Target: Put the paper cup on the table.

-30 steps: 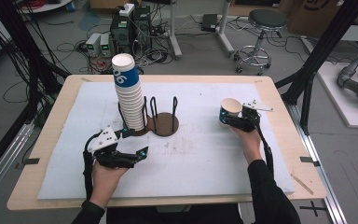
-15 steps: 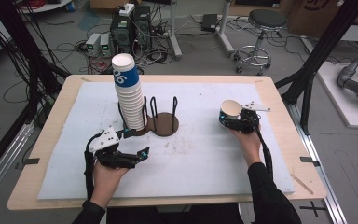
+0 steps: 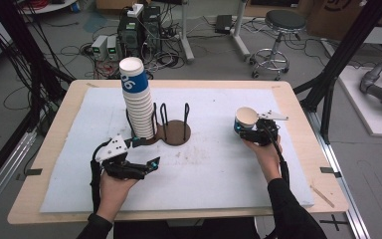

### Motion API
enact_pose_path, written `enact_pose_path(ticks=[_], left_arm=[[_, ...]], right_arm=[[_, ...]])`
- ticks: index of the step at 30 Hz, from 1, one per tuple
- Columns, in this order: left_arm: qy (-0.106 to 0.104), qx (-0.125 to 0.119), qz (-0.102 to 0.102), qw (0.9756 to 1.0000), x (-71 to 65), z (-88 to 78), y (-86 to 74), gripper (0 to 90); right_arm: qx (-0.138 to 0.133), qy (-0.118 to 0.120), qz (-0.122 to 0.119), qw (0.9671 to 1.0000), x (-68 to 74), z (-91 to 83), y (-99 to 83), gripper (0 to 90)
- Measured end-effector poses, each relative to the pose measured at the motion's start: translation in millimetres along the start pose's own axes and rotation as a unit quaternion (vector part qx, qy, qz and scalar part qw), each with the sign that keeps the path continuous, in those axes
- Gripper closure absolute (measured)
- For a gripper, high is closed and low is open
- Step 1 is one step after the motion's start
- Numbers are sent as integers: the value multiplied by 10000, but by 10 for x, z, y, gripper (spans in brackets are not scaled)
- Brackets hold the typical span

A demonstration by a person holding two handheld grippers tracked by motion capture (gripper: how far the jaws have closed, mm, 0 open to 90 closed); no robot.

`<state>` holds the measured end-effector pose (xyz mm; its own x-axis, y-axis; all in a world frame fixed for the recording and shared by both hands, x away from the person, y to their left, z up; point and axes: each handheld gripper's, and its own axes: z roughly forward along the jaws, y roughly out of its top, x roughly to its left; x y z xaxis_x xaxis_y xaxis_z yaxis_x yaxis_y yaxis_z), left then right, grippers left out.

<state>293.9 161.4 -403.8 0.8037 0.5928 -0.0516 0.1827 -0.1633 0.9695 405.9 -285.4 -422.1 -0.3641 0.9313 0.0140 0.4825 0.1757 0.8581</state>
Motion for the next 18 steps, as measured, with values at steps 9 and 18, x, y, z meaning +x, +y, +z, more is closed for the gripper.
enact_pose_path(ticks=[9,18], left_arm=[[44,19,-22,10000,16,-7,-5,148],[127,-12,12,9999,31,3,28,148]], right_arm=[[195,-23,278,9994,4,-187,-48,176],[-123,566,265,9980,14,-587,-160,177]])
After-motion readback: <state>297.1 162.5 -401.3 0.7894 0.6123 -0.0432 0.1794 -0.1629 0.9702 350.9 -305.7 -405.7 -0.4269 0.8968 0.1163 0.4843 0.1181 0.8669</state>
